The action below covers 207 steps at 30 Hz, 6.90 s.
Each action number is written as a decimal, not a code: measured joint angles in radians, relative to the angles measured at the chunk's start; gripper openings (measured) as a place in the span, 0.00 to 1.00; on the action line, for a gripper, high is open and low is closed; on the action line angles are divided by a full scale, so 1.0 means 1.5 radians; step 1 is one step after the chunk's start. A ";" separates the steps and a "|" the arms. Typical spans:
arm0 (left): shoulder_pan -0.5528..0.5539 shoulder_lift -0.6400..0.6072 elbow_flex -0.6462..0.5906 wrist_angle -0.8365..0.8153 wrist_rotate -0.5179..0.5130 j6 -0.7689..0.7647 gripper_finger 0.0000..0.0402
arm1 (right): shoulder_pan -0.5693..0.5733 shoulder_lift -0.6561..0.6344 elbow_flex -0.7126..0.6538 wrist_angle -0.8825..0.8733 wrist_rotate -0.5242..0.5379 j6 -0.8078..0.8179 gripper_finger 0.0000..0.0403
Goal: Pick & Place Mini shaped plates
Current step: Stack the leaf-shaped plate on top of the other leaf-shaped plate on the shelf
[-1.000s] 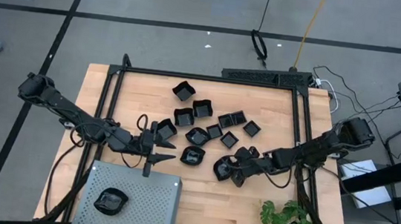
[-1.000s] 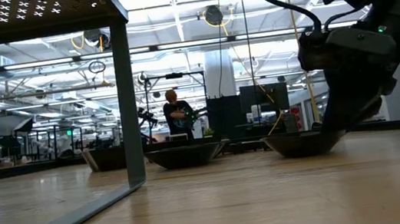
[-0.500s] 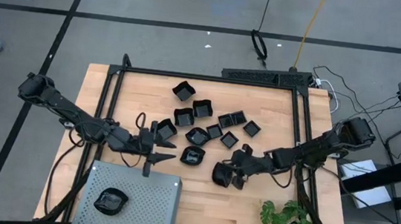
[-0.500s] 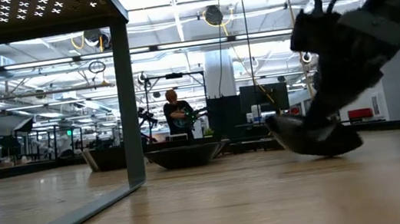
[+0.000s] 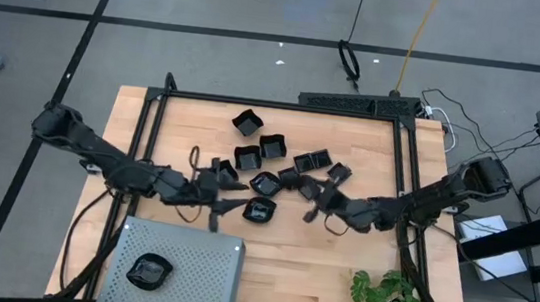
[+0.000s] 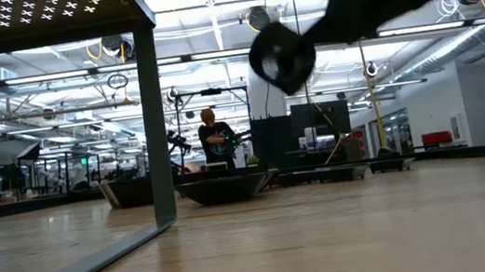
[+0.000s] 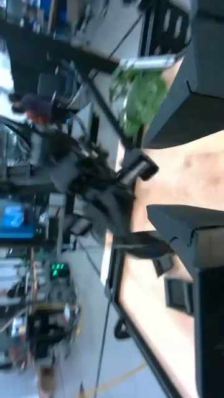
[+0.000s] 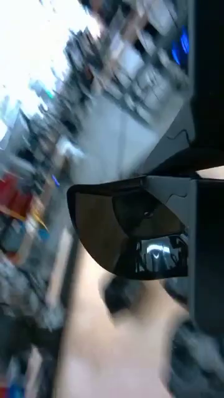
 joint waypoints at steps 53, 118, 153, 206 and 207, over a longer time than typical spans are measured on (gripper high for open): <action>0.130 0.169 0.111 0.085 -0.078 0.129 0.01 | -0.081 0.009 0.000 0.179 -0.237 -0.008 0.24; -0.373 -0.283 0.111 -0.852 0.326 -0.774 0.18 | 0.011 0.009 0.000 0.195 -0.163 -0.045 0.41; -0.126 -0.131 0.111 -0.201 -0.098 0.146 0.22 | 0.024 0.009 0.000 0.111 -0.203 0.112 0.41; 0.319 0.002 0.111 -0.186 0.102 0.127 0.76 | -0.182 0.285 0.226 -0.357 -0.480 0.042 0.63; 0.320 0.002 0.111 -0.185 0.096 0.120 0.76 | -0.182 0.289 0.225 -0.367 -0.480 0.038 0.62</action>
